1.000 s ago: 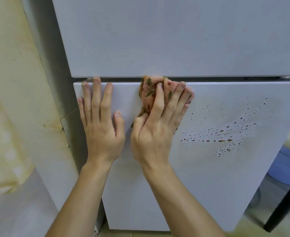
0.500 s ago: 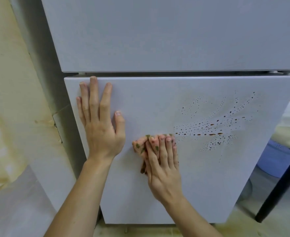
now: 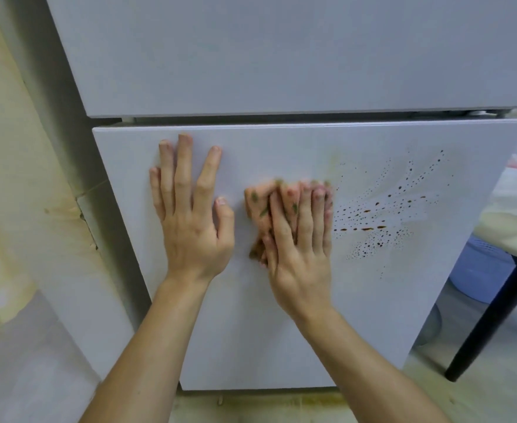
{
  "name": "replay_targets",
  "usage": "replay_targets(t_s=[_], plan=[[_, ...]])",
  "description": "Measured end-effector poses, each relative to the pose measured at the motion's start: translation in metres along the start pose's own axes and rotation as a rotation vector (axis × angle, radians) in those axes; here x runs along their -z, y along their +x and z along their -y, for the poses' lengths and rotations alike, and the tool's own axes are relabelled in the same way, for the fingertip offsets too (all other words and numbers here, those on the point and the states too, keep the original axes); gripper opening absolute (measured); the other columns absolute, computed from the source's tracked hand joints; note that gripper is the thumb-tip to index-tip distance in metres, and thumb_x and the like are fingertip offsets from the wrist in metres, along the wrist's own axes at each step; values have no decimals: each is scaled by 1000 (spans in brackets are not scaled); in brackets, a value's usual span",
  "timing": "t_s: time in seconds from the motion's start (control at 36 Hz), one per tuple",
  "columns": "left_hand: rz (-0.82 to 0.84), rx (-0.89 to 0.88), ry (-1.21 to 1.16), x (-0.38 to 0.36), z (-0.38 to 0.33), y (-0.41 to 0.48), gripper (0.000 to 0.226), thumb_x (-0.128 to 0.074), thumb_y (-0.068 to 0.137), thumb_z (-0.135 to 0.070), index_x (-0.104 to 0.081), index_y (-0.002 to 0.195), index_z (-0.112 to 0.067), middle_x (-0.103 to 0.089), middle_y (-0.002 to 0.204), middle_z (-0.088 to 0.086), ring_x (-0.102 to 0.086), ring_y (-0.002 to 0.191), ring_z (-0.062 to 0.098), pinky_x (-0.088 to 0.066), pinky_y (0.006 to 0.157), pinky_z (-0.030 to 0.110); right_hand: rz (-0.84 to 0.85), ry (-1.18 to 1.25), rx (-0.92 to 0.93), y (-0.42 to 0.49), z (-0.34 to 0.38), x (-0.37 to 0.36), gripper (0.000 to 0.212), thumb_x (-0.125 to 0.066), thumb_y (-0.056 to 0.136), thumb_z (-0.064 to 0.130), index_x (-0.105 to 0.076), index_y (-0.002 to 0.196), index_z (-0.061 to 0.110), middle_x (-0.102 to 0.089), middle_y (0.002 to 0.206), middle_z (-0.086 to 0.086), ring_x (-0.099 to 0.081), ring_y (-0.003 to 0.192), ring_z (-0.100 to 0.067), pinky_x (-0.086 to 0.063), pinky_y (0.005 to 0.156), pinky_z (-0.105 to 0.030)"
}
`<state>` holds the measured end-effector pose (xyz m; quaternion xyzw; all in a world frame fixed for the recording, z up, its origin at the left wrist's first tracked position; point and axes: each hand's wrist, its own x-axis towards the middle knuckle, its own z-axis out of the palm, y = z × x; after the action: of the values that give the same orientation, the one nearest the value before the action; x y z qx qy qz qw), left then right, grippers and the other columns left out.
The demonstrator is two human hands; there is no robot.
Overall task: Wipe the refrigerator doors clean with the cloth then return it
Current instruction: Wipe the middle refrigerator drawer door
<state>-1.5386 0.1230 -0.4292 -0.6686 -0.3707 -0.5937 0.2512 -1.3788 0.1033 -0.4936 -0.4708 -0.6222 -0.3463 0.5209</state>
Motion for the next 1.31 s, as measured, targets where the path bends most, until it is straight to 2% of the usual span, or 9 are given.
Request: replay_targets(t_s=[0.22, 0.31, 0.39, 0.53, 0.69, 0.92, 1.06, 1.19, 1.31], plan=[[-78, 45, -1, -8, -12, -4, 59, -50, 95, -1, -47, 154, -3, -32, 166, 23, -22, 158, 43, -13, 130, 57, 152, -74, 121, -65, -42, 13, 64, -52, 106, 25, -25, 164, 20, 0, 176, -5, -6, 163, -27, -8, 132, -46], [-71, 45, -19, -10, -16, -6, 58, -51, 95, -1, -47, 153, -2, -33, 165, 24, -22, 158, 44, -14, 130, 56, 107, -67, 13, -40, -31, 18, 65, -46, 109, 28, -16, 167, 22, 2, 175, -7, 4, 163, -24, -3, 132, -45], [-39, 22, -17, -12, -20, -10, 60, -52, 94, -3, -47, 154, -4, -31, 166, 23, -21, 158, 43, -12, 130, 55, -8, -15, -125, 13, -25, 22, 54, -35, 114, 30, -23, 164, 13, -15, 169, -16, 11, 161, -22, -1, 132, -45], [-36, -2, -8, -17, -30, -12, 60, -53, 93, -1, -49, 153, -5, -32, 166, 24, -21, 158, 42, -11, 130, 54, -130, 67, -194, 73, -22, 27, 52, -36, 113, 25, -32, 161, 5, -18, 168, -30, -6, 158, -44, 0, 131, -48], [-60, 2, -7, -23, -39, -8, 69, -52, 84, 5, -50, 153, -6, -34, 165, 23, -23, 158, 42, -11, 130, 54, -81, 35, -52, 26, -44, 23, 53, -40, 111, 24, -34, 161, 8, -23, 167, -27, -4, 161, -35, -10, 130, -53], [-82, -19, 6, -34, -58, -5, 68, -57, 86, 2, -51, 152, -8, -36, 164, 23, -25, 156, 43, -10, 129, 59, 164, -88, 216, -63, -97, 38, 66, -49, 106, 23, -22, 166, 21, -4, 176, -7, -9, 162, -28, -9, 132, -47], [-74, 0, 15, -38, -64, -8, 68, -58, 86, 0, -51, 153, -7, -35, 165, 22, -25, 156, 43, -12, 128, 64, 108, -53, 103, -22, -86, 47, 60, -48, 107, 17, -25, 162, 16, -15, 171, -8, -2, 162, -26, -8, 132, -46], [-36, -28, 31, -39, -67, -13, 66, -56, 88, -2, -51, 153, -9, -33, 166, 20, -24, 157, 41, -9, 128, 63, -128, 41, -168, 72, -79, 55, 51, -36, 114, 21, -31, 161, 5, -20, 168, -30, -11, 158, -45, -4, 132, -51], [-34, -29, 28, -42, -72, -15, 66, -55, 89, 0, -50, 153, -11, -34, 166, 20, -25, 157, 41, -9, 127, 64, -155, 41, -176, 69, -78, 52, 51, -42, 111, 17, -33, 160, 2, -21, 166, -33, -13, 158, -47, -8, 131, -56]])
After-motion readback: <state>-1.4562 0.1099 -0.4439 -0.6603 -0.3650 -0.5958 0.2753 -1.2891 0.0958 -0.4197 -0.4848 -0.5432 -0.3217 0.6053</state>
